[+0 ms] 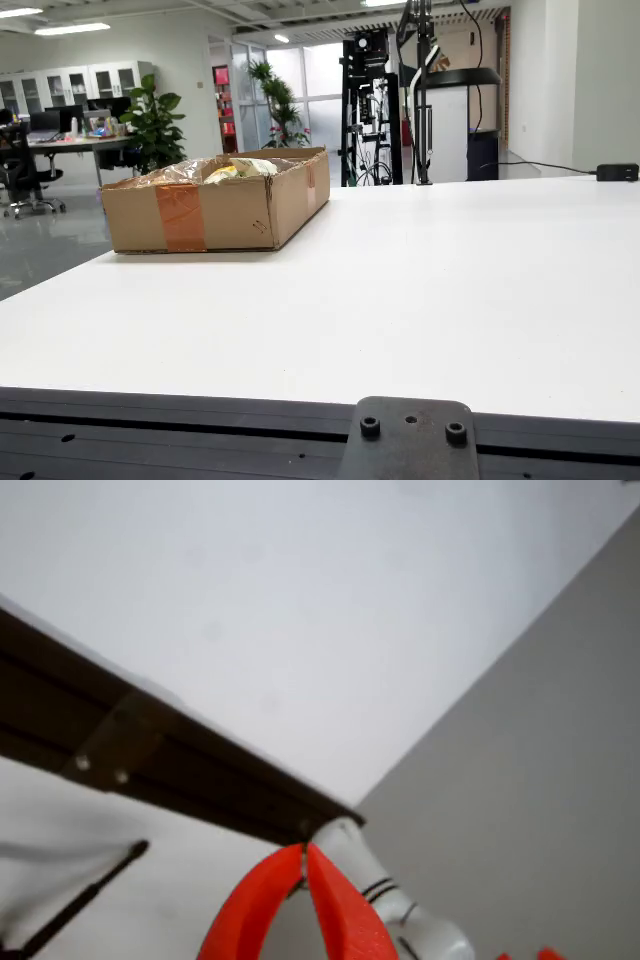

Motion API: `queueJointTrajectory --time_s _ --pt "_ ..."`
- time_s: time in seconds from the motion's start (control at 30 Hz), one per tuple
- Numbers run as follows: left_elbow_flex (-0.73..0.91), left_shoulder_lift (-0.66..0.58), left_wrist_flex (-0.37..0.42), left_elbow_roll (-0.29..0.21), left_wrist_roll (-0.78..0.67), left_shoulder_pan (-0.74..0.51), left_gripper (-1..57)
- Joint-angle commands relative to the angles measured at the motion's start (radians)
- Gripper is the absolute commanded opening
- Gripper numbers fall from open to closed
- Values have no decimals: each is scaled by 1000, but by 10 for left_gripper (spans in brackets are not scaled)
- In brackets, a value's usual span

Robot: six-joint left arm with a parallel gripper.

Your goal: Grasp a snack and put it in the bin.

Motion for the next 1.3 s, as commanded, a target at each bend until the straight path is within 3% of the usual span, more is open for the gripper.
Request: queueJointTrajectory --time_s 0.03,0.23,0.4,0.93,1.3 --pt "40 -10 -19 -67 93 -26 -1" --pt "112 -17 -77 -155 204 -51 -1" --pt "134 -13 -99 -185 245 -63 1" --pt "144 -10 12 -193 160 17 -1" --pt "144 -12 17 -189 169 42 2"
